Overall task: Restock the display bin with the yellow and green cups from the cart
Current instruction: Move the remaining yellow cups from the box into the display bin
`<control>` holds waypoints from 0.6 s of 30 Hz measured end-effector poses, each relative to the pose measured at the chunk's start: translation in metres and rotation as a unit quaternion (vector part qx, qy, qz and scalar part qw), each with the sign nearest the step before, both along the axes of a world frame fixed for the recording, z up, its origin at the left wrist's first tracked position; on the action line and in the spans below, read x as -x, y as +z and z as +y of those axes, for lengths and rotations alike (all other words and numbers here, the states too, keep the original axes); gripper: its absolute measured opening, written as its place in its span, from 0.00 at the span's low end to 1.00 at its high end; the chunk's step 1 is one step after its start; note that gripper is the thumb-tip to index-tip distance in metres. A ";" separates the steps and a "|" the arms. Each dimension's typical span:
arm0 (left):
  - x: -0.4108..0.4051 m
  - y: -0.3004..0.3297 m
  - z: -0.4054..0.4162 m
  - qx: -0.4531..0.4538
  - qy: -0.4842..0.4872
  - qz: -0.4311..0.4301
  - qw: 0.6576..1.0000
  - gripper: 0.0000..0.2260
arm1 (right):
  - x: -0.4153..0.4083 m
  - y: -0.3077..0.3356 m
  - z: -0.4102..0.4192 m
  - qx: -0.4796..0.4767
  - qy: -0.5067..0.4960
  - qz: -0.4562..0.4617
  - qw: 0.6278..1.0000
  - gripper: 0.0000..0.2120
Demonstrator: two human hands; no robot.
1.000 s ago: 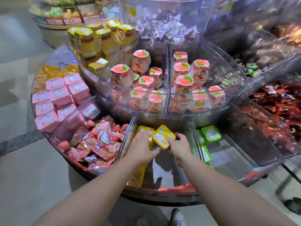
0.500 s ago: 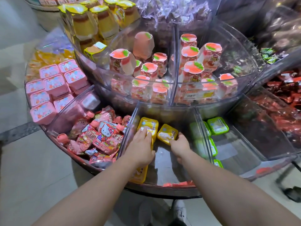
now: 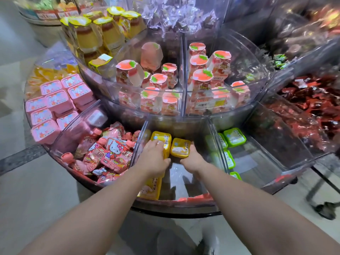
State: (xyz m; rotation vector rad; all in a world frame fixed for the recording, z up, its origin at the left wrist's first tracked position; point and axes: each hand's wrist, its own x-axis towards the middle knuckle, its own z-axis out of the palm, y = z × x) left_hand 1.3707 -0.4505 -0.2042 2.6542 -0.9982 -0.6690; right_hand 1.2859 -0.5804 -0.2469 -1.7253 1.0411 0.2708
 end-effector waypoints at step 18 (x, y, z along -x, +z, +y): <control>0.229 0.098 -0.230 0.076 -0.110 -0.220 0.966 0.22 | 0.273 0.142 -0.200 0.407 0.012 -0.048 0.912 0.24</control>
